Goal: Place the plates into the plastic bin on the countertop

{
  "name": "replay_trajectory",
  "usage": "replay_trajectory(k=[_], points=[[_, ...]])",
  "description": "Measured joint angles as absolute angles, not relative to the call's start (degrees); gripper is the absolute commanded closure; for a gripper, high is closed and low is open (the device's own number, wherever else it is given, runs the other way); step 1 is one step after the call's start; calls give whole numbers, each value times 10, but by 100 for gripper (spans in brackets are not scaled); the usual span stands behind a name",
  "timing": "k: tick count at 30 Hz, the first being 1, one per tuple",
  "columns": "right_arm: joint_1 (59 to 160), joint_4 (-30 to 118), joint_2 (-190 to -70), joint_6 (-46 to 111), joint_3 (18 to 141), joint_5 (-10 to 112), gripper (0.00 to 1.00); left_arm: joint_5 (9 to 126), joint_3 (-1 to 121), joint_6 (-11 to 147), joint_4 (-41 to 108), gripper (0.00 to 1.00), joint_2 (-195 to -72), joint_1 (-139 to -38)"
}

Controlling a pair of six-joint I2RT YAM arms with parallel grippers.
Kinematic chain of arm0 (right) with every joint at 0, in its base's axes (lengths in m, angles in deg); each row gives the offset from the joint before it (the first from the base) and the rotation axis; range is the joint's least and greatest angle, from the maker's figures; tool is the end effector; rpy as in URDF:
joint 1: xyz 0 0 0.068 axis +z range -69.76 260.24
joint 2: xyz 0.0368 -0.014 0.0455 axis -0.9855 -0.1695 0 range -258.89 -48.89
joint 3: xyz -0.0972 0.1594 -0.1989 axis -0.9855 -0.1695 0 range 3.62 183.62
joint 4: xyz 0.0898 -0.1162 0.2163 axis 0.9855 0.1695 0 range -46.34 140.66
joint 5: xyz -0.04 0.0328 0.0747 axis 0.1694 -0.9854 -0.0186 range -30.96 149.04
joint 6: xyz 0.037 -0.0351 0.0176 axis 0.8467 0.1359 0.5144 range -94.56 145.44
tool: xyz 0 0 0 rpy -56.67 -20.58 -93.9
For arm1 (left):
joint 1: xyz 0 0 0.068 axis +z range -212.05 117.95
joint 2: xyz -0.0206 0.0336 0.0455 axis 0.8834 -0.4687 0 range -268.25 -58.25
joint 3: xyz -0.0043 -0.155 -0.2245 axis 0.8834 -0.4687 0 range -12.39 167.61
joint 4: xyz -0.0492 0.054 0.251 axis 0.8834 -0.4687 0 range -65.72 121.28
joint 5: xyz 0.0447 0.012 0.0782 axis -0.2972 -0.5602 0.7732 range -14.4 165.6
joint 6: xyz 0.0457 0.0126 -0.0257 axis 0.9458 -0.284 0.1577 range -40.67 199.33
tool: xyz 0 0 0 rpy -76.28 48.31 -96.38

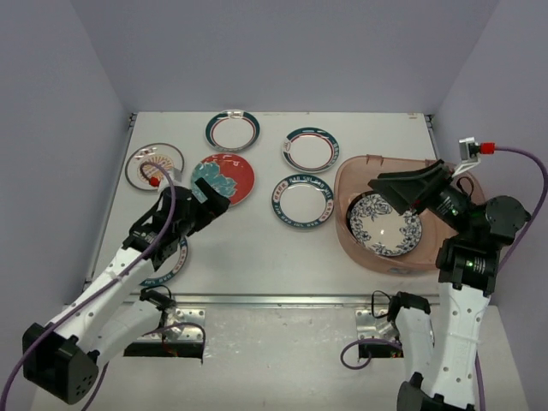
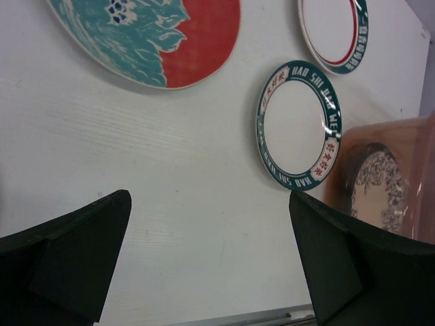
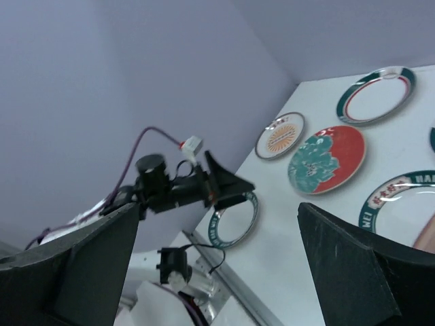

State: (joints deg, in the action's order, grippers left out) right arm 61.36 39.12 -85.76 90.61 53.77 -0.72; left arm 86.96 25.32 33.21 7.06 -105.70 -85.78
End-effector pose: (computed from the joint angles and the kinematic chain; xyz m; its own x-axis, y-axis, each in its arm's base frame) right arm 0.1245 -0.0100 0.4147 -0.4367 0.6324 -0.6398 -0.5212 0.4018 0.7529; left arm 0.1707 -0.0673 0.2648 -0.5310 -0.5385 -0.6543 -0.1989 0.8297 -0.5215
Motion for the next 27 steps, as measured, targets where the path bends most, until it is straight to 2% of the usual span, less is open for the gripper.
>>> replay_trajectory(k=[3, 6, 10, 16, 19, 22, 24, 27], points=[[656, 400, -840, 905, 544, -39, 1, 815, 235, 273, 129, 0, -1113, -780], [713, 524, -858, 827, 601, -35, 1, 790, 239, 245, 163, 0, -1191, -730], [798, 697, -917, 666, 689, 81, 1, 775, 250, 232, 185, 0, -1276, -698], [922, 841, -1004, 538, 693, 250, 1, 759, 283, 237, 211, 4, -1386, -655], [936, 861, -1027, 518, 673, 296, 1, 758, 309, 241, 220, 10, -1429, -642], [941, 848, -1027, 510, 637, 304, 1, 753, 319, 247, 243, 26, -1457, -633], [943, 803, -1019, 512, 589, 266, 1, 748, 327, 256, 251, 32, -1480, -629], [944, 726, -1002, 531, 503, 197, 1, 733, 347, 267, 267, 33, -1525, -617]])
